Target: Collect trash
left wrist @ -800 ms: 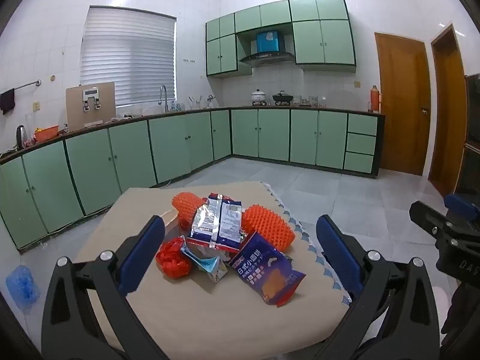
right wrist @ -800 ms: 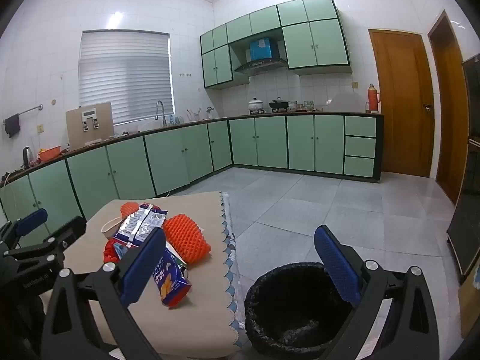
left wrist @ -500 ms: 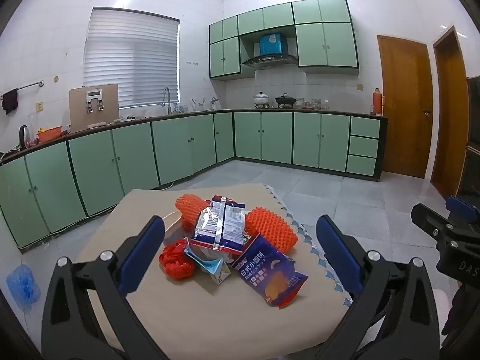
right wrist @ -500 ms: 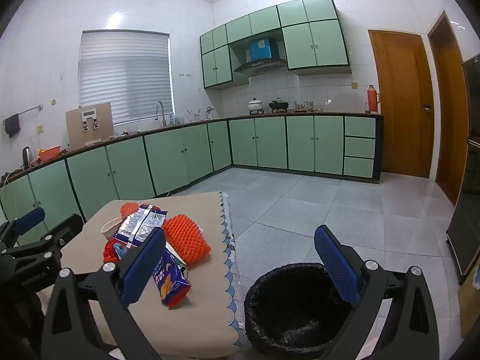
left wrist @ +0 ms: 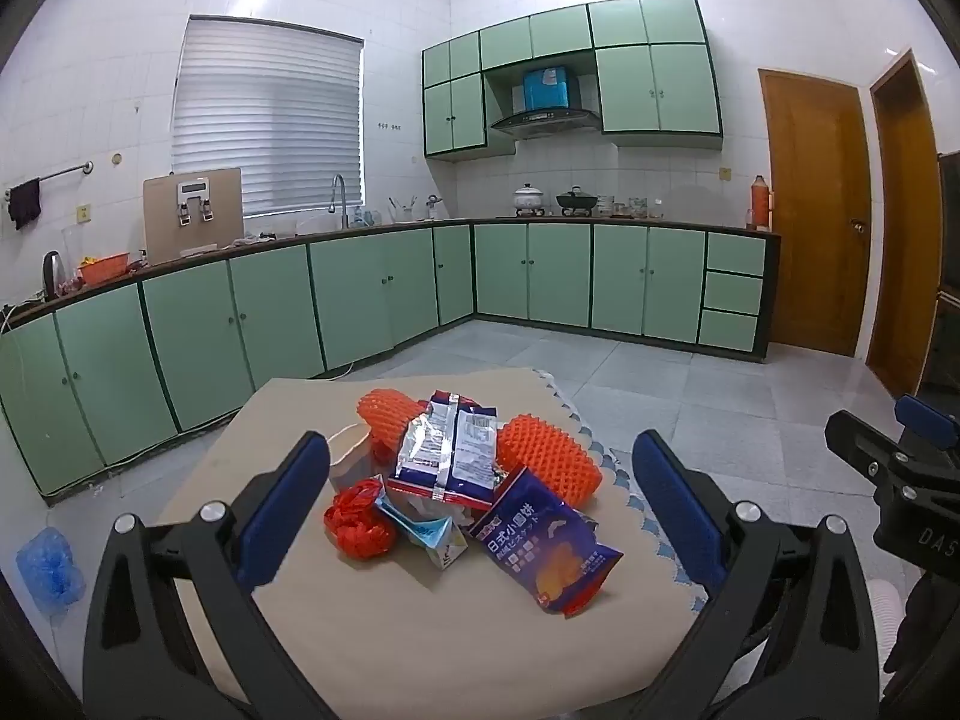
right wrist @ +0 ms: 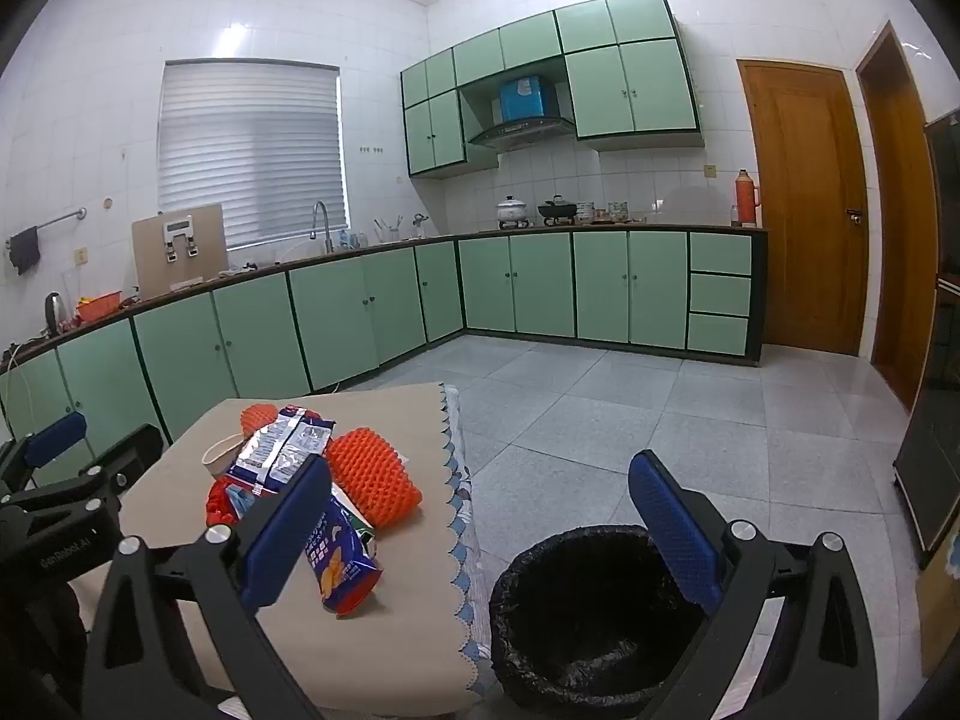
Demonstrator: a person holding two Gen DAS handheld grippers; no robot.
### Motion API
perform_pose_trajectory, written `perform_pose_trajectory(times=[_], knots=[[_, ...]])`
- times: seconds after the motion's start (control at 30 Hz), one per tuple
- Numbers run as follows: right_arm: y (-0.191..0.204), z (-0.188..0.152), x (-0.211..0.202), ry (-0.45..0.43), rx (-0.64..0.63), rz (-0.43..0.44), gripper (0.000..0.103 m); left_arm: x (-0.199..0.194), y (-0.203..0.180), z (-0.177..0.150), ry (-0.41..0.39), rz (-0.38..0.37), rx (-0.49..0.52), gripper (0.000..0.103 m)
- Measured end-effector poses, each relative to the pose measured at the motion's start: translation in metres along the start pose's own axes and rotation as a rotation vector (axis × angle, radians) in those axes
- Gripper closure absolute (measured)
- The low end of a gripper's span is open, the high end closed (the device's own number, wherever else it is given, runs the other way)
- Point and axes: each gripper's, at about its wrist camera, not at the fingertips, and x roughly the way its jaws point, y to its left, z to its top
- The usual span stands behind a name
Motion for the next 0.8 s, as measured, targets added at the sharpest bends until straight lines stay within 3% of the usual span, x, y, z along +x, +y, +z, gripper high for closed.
perform_pose_trajectory(times=[0.8], knots=[[-0.003,0.002,-0.004,-0.006,0.002,-0.002,0.006,0.016,0.008,-0.007,0.0,0.01,-0.003,0.005]])
